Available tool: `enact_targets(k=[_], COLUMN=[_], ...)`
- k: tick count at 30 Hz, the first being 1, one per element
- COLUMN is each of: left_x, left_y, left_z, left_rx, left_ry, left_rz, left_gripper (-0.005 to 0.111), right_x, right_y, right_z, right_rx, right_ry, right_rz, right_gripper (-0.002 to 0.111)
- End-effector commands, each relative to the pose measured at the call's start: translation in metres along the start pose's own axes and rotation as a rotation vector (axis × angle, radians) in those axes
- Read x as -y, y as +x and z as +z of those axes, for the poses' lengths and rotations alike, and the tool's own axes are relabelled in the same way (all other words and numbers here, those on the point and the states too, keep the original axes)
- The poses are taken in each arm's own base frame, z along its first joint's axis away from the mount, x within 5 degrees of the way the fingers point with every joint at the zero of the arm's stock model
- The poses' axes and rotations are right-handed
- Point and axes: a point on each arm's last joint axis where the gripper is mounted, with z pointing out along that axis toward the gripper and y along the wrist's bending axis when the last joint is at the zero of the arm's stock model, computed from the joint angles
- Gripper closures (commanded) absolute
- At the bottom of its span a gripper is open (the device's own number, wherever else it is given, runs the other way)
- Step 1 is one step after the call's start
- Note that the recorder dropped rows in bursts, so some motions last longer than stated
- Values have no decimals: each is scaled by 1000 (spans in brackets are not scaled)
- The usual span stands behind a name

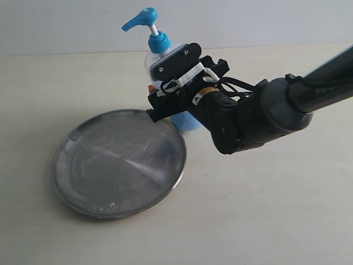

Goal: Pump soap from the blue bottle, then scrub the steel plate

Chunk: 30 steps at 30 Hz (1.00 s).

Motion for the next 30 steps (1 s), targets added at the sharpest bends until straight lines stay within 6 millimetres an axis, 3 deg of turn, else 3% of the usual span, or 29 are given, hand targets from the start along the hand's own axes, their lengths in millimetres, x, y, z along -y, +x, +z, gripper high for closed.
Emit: enact_targets(k=[1,11,16,30], left_x=[1,1,1,1], left_y=[-2,-2,-2,0], left_z=[0,0,0,6], left_rx=[8,8,8,-16], left_ry=[4,4,4,4], left_rz=[11,11,11,5], left_gripper=[107,107,107,107], right_x=[6,5,1,1], right_y=[-19,-17,-4,-5], right_z=[-2,-2,3,2], right_rx=[126,120,88,96], right_ry=[40,38,30,34], right_rz=[-13,-14,-23,-21], right_gripper=[108,108,108,108])
